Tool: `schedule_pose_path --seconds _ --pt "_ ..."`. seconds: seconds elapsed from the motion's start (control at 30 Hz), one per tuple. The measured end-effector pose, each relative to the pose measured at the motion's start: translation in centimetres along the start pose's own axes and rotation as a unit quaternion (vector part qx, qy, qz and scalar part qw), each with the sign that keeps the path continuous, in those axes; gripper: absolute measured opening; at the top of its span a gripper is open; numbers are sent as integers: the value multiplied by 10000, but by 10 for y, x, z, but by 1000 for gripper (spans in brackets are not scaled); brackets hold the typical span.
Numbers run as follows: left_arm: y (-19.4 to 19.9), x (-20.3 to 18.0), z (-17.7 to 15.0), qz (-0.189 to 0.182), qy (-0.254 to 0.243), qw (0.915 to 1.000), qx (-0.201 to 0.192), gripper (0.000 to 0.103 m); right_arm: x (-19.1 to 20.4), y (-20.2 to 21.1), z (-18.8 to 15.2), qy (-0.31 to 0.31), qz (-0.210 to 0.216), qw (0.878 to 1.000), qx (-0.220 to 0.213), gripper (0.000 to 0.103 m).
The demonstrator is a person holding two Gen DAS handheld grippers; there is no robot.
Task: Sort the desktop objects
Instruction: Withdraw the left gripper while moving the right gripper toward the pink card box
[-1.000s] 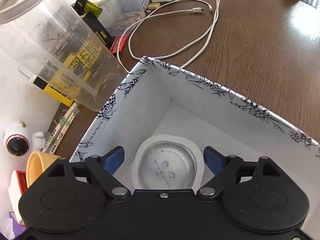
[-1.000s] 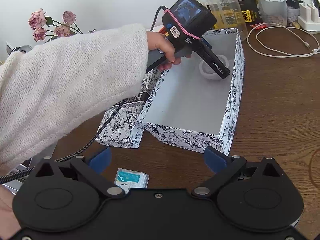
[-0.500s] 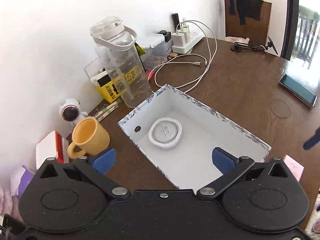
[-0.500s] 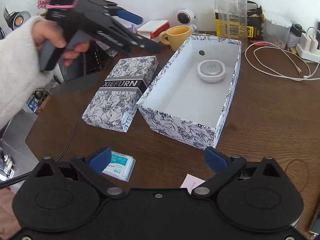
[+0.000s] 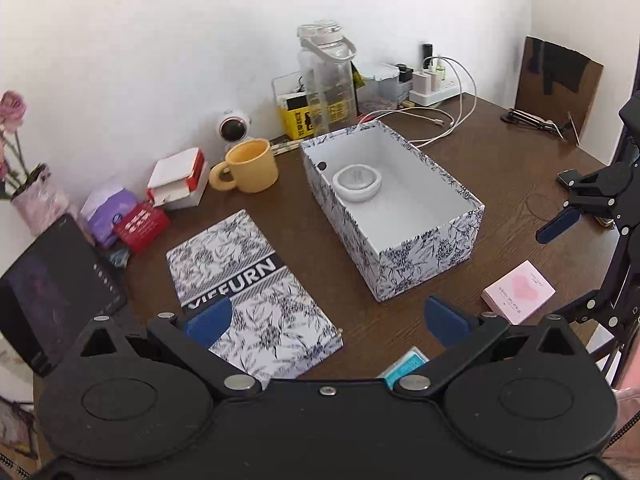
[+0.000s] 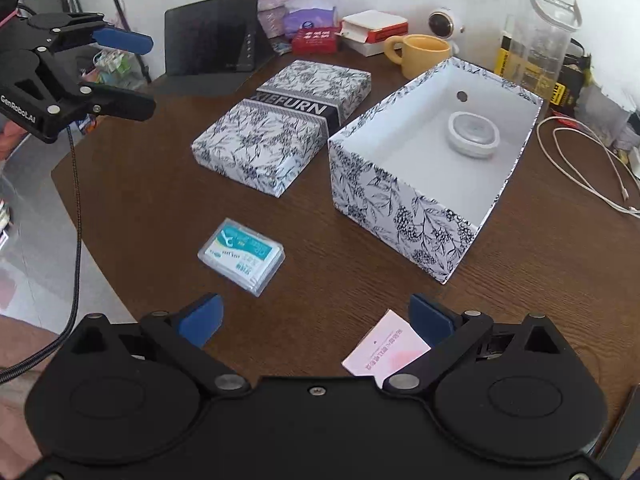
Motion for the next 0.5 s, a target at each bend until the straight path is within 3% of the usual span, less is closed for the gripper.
schedule_pose_path --seconds 0.2,0.5 --pt "6 -22 -31 205 418 9989 -4 103 -4 -4 -21 445 -70 9988 169 101" --pt "3 -48 -50 500 810 9955 -35 103 -15 -11 -47 1154 -75 9926 372 101"
Point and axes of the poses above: each gripper's, at about its wrist camera, not at the fingertips, and y roughly against the way its jaws point, x to its left, z to its top, the point moved 5 cm from there along -y, roughly the way its jaws point, and after that the axes turned 2 degrees about y, right-handed, at the moved point
